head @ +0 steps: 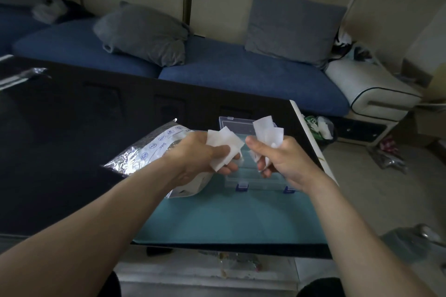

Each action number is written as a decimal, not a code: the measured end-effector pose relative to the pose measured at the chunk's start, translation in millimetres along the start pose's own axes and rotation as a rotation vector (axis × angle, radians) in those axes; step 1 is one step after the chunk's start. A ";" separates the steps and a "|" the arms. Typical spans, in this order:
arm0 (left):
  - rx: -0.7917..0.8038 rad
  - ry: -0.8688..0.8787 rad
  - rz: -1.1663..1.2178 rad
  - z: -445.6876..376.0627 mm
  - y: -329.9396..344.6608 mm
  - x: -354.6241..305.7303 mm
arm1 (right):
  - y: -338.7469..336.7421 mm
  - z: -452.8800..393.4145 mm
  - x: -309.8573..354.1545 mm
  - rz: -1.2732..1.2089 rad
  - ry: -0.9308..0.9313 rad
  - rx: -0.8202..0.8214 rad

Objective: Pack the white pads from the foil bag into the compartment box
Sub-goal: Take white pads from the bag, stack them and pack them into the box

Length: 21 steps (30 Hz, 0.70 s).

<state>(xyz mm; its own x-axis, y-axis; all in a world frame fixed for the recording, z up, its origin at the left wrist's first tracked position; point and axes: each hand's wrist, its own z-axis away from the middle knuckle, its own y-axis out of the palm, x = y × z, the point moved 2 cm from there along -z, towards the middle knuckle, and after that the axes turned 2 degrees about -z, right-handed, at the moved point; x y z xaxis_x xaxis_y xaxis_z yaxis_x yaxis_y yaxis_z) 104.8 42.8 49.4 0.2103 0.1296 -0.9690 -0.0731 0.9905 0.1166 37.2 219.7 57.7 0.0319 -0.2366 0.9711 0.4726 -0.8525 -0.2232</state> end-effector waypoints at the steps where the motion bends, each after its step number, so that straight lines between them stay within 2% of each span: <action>1: 0.009 0.021 -0.030 1.0 1.7 -0.2 | 3.4 0.1 0.9 -0.006 -0.004 0.007; 6: 0.142 0.093 -0.202 3.1 8.2 -0.7 | 9.3 -2.1 1.2 0.022 -0.069 -0.019; 10: 0.205 0.002 -0.041 2.8 9.3 -1.0 | 4.9 -6.0 -1.3 0.089 -0.119 -0.048; 13: 0.125 -0.061 0.060 0.3 7.7 -0.9 | 0.5 -8.0 -4.9 0.100 -0.105 -0.102; 16: -0.005 -0.045 0.073 -1.5 4.9 -1.2 | -4.8 -8.8 -8.4 0.087 -0.054 -0.142; 19: -0.125 -0.017 0.034 -4.4 1.1 -0.6 | -7.0 -8.2 -8.7 -0.023 -0.015 -0.109; 21: -0.147 -0.014 0.040 -6.0 1.4 -0.1 | -7.1 -7.7 -8.0 -0.097 -0.023 -0.072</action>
<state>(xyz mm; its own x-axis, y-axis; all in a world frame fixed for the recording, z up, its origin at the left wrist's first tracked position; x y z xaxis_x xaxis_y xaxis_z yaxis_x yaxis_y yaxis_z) 98.8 43.9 48.4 0.2176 0.1707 -0.9610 -0.2232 0.9672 0.1213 26.9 224.1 50.9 0.0100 -0.1417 0.9899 0.4102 -0.9022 -0.1333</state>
